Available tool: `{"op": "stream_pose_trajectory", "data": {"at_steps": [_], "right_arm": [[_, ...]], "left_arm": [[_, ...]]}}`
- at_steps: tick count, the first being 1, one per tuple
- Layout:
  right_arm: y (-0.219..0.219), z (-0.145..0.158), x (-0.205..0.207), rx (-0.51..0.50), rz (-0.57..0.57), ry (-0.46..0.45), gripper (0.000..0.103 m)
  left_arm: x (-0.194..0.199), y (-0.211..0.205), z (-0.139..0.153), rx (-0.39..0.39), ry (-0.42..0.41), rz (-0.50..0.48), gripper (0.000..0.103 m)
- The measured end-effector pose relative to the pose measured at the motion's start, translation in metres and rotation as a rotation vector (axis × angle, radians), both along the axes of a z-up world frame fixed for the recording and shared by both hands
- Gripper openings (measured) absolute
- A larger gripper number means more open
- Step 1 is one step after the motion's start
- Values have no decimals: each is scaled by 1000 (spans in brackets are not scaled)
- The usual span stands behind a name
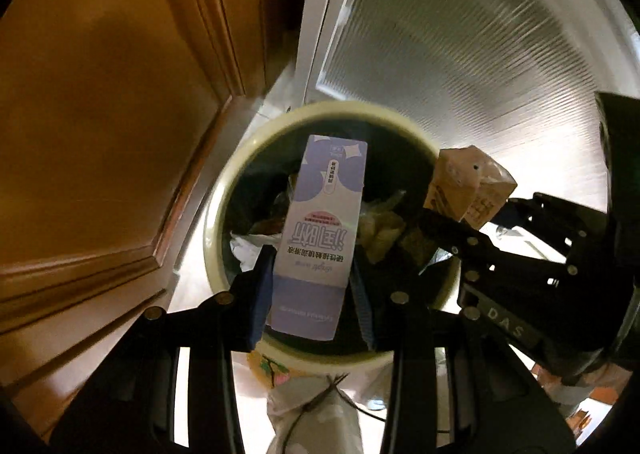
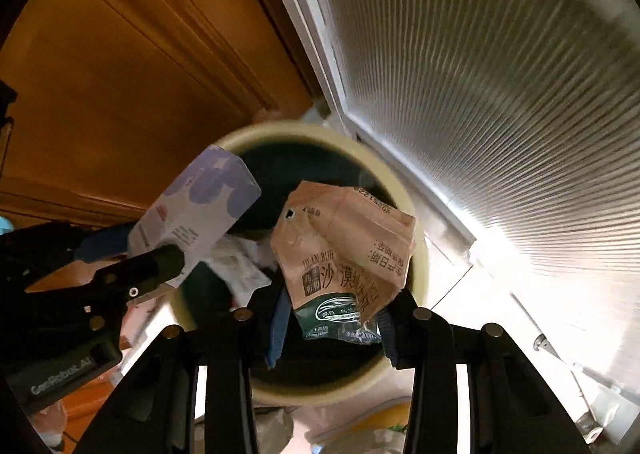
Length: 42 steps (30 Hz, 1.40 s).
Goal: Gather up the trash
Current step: 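Open both tools to drop the two cartons into the bin, then raise both open tools back toward the counter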
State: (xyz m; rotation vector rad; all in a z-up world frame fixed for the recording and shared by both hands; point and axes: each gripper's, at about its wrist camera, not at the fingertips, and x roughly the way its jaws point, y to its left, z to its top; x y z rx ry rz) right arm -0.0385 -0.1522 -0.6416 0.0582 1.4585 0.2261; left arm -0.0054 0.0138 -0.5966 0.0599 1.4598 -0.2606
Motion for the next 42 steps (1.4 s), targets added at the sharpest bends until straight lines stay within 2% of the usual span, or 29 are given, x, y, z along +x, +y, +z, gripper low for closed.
{"op": "stream_pose_trajectory", "data": {"at_steps": [6, 8, 10, 12, 14, 16, 17, 23, 35, 42], "right_arm": [[5, -29, 10, -12, 12, 0, 40], [10, -28, 12, -12, 22, -16, 46], [12, -29, 12, -19, 25, -41, 57], [10, -27, 10, -19, 20, -64, 58], [6, -25, 8, -27, 5, -70, 58], [-1, -22, 7, -20, -18, -76, 58], [-4, -19, 5, -17, -29, -82, 58], [-1, -13, 0, -17, -66, -104, 58], [-8, -14, -10, -2, -146, -102, 58], [-20, 13, -17, 20, -191, -92, 58]], "left_arm": [[3, -3, -26, 0, 19, -10, 33], [6, -2, -27, -7, 25, -15, 34], [6, -3, -30, 1, 21, -22, 40], [6, -3, -29, 26, 12, -23, 44], [15, 0, -25, 43, 12, -14, 63], [17, 5, -23, 56, 17, 12, 77], [17, 8, -21, 48, 14, 22, 80], [14, 14, -12, 45, 12, 23, 80], [16, 15, -18, 67, 20, 53, 80], [11, 9, 5, 62, 4, 58, 80]]}}
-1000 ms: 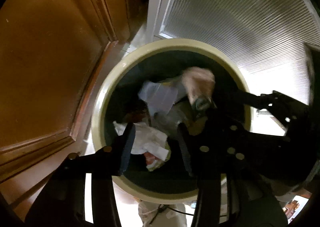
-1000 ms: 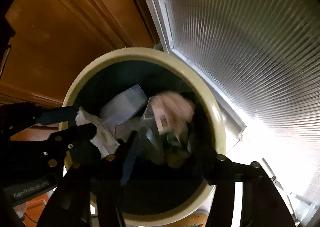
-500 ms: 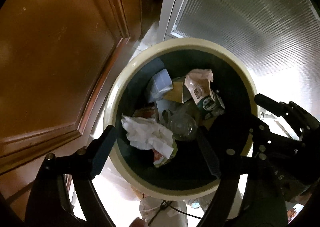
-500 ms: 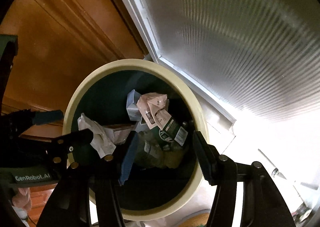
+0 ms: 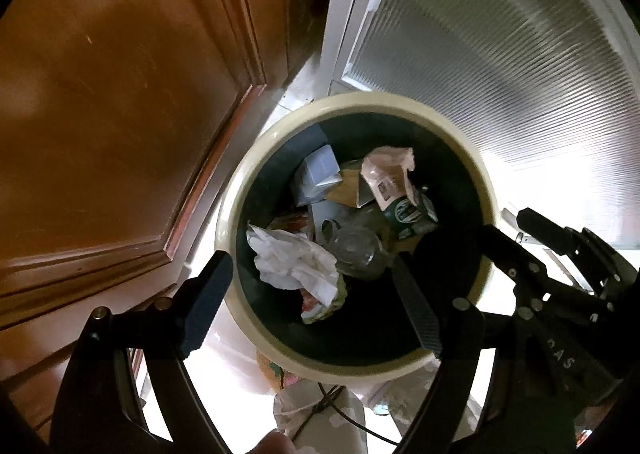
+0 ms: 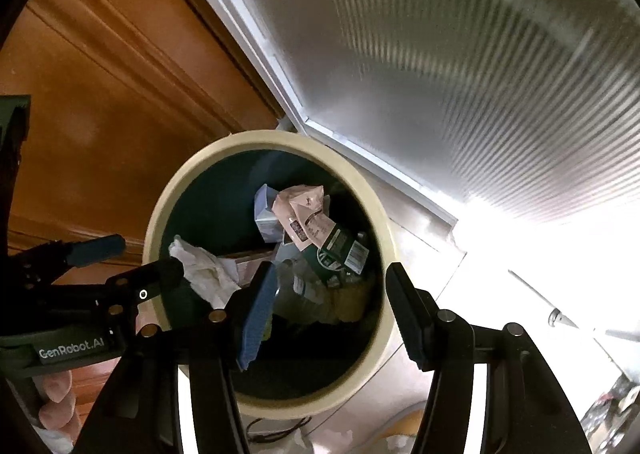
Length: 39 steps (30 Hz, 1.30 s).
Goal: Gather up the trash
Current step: 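Raise both open tools back toward the counter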
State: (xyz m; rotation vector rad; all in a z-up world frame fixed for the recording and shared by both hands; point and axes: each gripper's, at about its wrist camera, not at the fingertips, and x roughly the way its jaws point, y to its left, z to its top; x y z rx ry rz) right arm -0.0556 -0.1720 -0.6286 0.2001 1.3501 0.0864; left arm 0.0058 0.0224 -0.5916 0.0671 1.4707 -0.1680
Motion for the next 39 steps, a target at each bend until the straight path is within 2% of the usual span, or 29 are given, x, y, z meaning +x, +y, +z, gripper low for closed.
{"op": "stream_pose_trajectory", "data": {"at_steps": [4, 11, 21, 26, 32, 39], "right_arm": [[-4, 22, -4, 12, -22, -2, 58], [-10, 75, -7, 19, -77, -3, 58], [-13, 176, -7, 0, -108, -27, 58], [-15, 235, -10, -8, -106, -62, 58], [-16, 324, -16, -23, -105, -140, 58], [-15, 422, -25, -23, -108, -231, 58]], "left_arm": [[-3, -6, 20, 2, -5, -1, 80], [-5, -10, 76, -1, -17, 25, 80], [-7, -10, 155, 17, -18, 0, 80], [-16, -14, 213, 10, -43, -10, 80], [-25, -22, 291, 19, -117, -25, 80], [-31, -24, 394, 6, -203, -14, 80]]}}
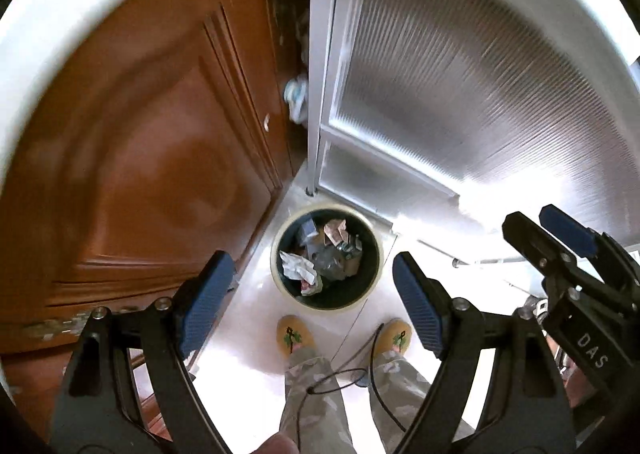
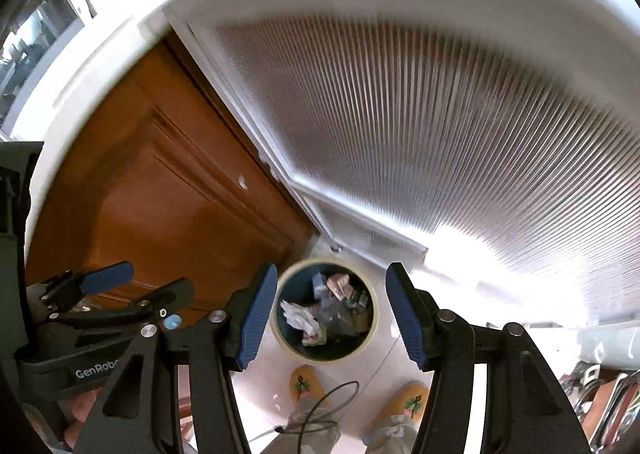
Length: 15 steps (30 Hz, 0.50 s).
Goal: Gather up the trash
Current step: 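Raise both open tools back toward the counter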
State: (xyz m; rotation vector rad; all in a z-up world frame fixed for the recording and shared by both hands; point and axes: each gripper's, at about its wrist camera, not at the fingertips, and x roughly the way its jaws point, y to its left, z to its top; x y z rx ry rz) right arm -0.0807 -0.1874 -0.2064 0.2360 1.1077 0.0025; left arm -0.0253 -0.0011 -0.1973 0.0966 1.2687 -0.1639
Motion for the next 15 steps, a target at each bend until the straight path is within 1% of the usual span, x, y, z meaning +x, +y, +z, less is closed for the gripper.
{"op": "stream_pose_trajectory", "data": {"at_steps": [3, 4, 6, 15], "right_arm": [[0, 41, -3, 0, -1, -35, 58], [1, 52, -4, -4, -1, -46, 58], [1, 78, -7, -11, -2, -77, 58], [3, 188, -12, -50, -19, -199, 58]], "left_arm": [[-2, 0, 41, -3, -26, 10, 80], [-3, 1, 48, -6, -31, 11, 80], [-4, 2, 75, -7, -50, 15, 80], [-9, 4, 171, -1, -155, 18, 80]]}}
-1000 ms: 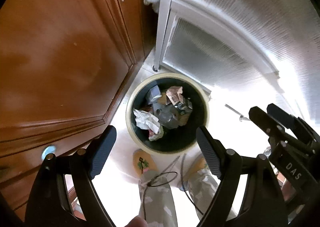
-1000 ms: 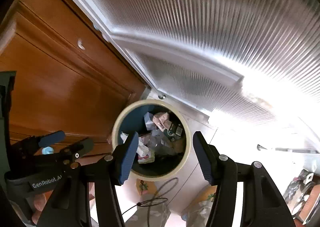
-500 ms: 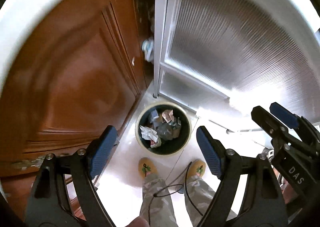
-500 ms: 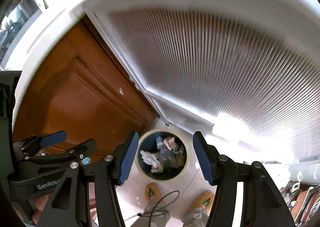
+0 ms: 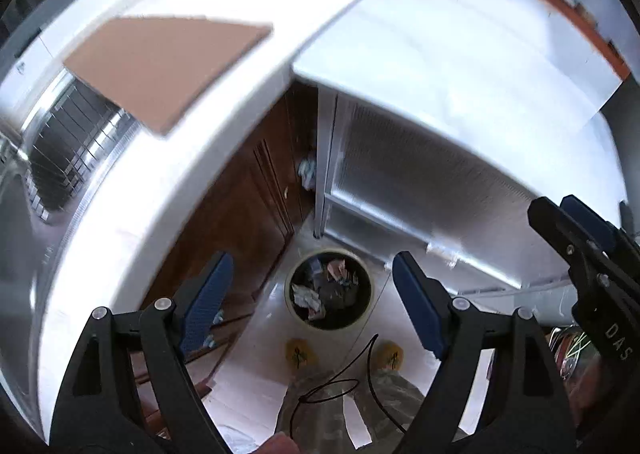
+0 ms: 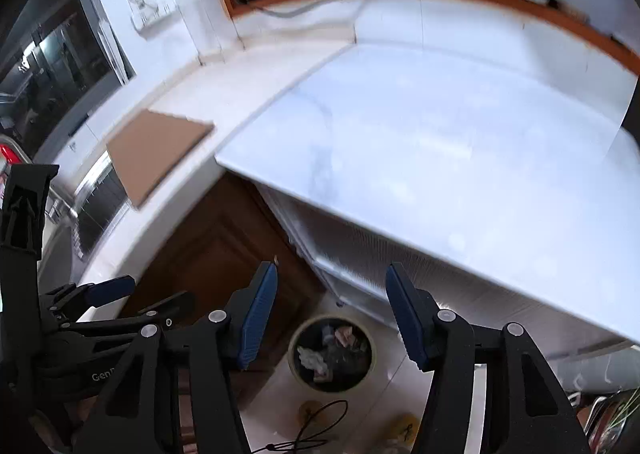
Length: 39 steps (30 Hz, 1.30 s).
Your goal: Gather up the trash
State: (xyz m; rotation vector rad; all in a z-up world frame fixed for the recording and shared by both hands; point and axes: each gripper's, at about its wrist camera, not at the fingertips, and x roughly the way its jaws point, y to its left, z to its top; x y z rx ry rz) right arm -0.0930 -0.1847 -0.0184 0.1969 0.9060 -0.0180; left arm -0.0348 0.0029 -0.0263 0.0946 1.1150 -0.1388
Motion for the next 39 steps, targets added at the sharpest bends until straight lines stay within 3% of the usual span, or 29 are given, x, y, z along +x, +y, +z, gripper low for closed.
{"op": "stream_pose_trajectory", "data": {"at_steps": [14, 21, 26, 39], "right_arm": [[-12, 148, -14, -75, -56, -170, 58], [-25, 195, -15, -81, -91, -220, 58], [-33, 217, -18, -92, -111, -238, 58], [-41, 228, -27, -97, -137, -256, 58]], "left_arm": [[8, -15, 121, -38, -173, -15, 80], [12, -34, 162, -61, -241, -29, 80], [13, -49, 180, -59, -282, -51, 80], [9, -67, 193, -66, -321, -92, 80]]}}
